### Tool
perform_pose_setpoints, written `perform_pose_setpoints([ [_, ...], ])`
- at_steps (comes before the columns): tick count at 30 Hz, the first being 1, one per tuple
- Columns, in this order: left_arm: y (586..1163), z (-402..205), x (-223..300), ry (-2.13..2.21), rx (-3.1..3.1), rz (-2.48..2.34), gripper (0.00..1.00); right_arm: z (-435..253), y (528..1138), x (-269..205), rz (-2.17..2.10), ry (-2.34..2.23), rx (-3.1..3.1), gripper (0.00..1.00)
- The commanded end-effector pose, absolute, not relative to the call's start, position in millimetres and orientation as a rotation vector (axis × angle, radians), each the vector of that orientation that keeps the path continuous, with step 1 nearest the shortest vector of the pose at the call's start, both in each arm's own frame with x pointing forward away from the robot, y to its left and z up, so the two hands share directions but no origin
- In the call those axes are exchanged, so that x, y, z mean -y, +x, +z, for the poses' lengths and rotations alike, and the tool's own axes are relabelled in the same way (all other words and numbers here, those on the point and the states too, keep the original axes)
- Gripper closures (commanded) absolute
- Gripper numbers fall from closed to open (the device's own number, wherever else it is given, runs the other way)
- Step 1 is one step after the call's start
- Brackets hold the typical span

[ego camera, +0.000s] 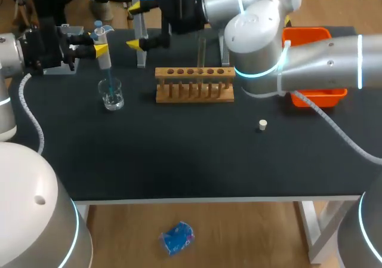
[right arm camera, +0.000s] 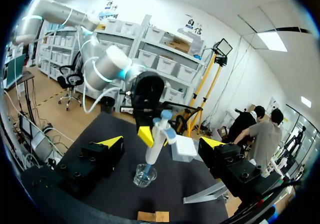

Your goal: Invert the test tube, pick up the pipette, mount the tip to pipette, aspirate from beaker and dispense into the tube, eject the tip, return the pipette, and cap with the stopper.

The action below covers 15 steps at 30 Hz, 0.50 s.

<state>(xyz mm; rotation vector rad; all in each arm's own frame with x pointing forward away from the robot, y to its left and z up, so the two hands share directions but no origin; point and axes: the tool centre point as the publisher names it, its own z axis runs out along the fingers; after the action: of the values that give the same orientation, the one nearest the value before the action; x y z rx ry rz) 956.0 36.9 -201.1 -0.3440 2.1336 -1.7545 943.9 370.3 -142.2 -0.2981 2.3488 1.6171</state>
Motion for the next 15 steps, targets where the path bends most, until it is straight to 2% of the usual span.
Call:
perform_pose_setpoints([
  [1, 956, -202, -37, -0.342, -2.131, -1.756, 1.00, -123, 950, -375, 1.640, -0.326, -2.393, 0.00],
  [8, 956, -202, -37, -0.342, -2.131, -1.756, 1.00, -109, 953, -394, 1.661, -0.340, -2.443, 0.00],
  [9, 956, -202, -37, -0.342, -2.131, -1.756, 1.00, -108, 954, -396, 1.658, -0.343, -2.445, 0.12],
  [10, 956, -202, -37, -0.342, -2.131, -1.756, 1.00, -107, 954, -398, 1.650, -0.351, -2.451, 0.13],
  [11, 956, -202, -37, -0.342, -2.131, -1.756, 1.00, -106, 953, -401, 1.652, -0.360, -2.462, 0.50],
  [13, 956, -202, -37, -0.342, -2.131, -1.756, 1.00, -106, 954, -406, 1.638, -0.370, -2.474, 0.89],
  [14, 956, -202, -37, -0.342, -2.131, -1.756, 1.00, -106, 955, -407, 1.629, -0.376, -2.487, 1.00],
  [15, 956, -202, -37, -0.342, -2.131, -1.756, 1.00, -106, 955, -409, 1.606, -0.375, -2.500, 1.00],
])
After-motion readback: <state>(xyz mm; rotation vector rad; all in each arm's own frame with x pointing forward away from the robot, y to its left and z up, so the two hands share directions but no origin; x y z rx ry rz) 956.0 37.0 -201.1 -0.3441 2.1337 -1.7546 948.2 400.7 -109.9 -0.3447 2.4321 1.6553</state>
